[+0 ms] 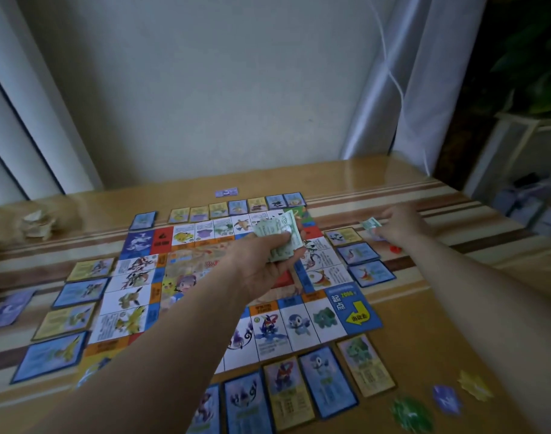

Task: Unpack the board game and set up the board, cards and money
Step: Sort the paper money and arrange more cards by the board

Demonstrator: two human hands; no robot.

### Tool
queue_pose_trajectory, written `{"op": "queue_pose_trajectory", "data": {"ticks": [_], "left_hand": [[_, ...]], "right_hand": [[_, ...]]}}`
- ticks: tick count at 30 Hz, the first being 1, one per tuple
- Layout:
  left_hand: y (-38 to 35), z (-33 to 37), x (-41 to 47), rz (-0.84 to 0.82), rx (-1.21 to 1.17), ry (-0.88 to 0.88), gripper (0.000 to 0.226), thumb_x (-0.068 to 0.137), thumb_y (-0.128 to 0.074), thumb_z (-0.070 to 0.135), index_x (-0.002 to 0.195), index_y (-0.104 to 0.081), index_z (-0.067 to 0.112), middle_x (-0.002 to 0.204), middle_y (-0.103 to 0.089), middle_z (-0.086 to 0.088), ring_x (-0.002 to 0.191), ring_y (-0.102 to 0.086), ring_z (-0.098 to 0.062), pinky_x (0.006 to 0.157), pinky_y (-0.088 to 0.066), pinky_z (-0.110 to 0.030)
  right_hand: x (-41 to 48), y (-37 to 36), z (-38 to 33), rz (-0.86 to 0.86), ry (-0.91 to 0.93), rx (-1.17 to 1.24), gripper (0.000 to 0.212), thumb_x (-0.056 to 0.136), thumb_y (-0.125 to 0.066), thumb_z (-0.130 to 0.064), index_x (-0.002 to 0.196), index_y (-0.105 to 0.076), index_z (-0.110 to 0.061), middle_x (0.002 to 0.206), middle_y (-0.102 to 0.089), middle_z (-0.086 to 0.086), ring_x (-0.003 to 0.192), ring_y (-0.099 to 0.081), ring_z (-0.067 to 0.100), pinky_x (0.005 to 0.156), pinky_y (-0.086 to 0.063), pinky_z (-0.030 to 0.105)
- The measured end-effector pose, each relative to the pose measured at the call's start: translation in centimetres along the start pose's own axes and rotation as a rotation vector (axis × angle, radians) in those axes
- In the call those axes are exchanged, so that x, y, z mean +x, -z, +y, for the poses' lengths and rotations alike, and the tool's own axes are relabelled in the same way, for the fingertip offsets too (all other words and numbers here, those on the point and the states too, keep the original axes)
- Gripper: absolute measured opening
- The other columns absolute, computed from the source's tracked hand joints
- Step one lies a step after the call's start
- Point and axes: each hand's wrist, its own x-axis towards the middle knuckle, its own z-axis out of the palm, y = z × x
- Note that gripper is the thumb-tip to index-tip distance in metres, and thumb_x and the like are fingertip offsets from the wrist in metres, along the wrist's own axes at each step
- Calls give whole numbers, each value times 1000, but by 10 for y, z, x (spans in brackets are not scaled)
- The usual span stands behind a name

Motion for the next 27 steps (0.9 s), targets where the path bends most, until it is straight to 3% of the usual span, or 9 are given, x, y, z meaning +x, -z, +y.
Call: {"op": "queue_pose_trajectory", "data": {"ticks": [3, 6, 9, 12, 15, 19, 22, 24, 27], "left_hand": [[4, -1, 5, 12, 28, 18, 12, 88, -58, -3, 98, -55, 2, 95, -62, -16, 85, -62, -26, 57, -58, -31], [8, 0, 7, 7, 38, 15, 15, 86, -60, -3, 99, -55, 0, 94, -62, -17, 84, -63, -25, 55, -59, -29], [12, 3, 10, 4, 91, -20, 22, 86, -61, -2, 107, -55, 0, 92, -61, -14, 79, -62, -22, 52, -58, -26], [18, 10, 9, 22, 132, -72, 18, 87, -60, -2, 104, -56, -1, 88, -61, -13, 73, -61, -20, 51, -57, -24], [25, 23, 6, 71, 81, -128, 7, 89, -56, -2, 89, -53, 4, 84, -59, -12, 71, -58, -19, 54, -55, -23], [43, 38, 9, 96, -31, -149, 4, 90, -56, -2, 94, -55, 0, 90, -57, -13, 78, -58, -21, 68, -56, -28], [61, 53, 18, 117, -112, -141, 15, 90, -58, 0, 104, -57, -4, 92, -59, -15, 76, -61, -20, 60, -59, -28], [74, 65, 25, 137, -160, -130, 11, 91, -59, 5, 97, -57, -4, 96, -58, -16, 78, -62, -19, 57, -58, -29], [98, 89, 32, 158, -229, -142, 16, 96, -54, 15, 88, -54, 1, 90, -56, -13, 78, -59, -19, 62, -52, -30]], "right_hand": [[-1, 2, -2, 92, 51, -202, 37, 78, -74, -33, 107, -59, -17, 107, -64, 7, 101, -59, 30, 97, -42, 42], [-13, 12, -28, 66, 205, 6, 33, 83, -68, -39, 110, -60, -21, 110, -64, 0, 103, -58, 23, 92, -42, 37], [-40, 24, -77, -303, 390, 281, 29, 90, -56, -43, 103, -64, -18, 98, -64, -9, 94, -57, 14, 85, -42, 31], [-66, 32, -117, -758, 381, 274, 43, 78, -60, -55, 96, -64, -17, 84, -65, -2, 74, -53, 13, 72, -44, 28], [-79, 21, -139, -934, 393, 232, 27, 80, -69, -36, 89, -59, -13, 76, -60, -1, 63, -50, 10, 61, -41, 23], [-82, -6, -158, -858, 388, 398, 13, 81, -72, -17, 81, -60, -13, 73, -59, -1, 66, -52, 11, 62, -42, 25], [-73, -23, -178, -805, 312, 606, 9, 84, -68, -8, 86, -60, -10, 85, -64, 6, 78, -59, 18, 73, -50, 31], [-57, -35, -195, -692, 272, 726, 7, 88, -61, -2, 89, -58, -8, 89, -65, 8, 79, -62, 19, 79, -53, 33], [-25, -57, -222, -457, 335, 593, 16, 95, -51, -4, 106, -62, -8, 93, -62, 4, 82, -60, 18, 78, -55, 35]]}}
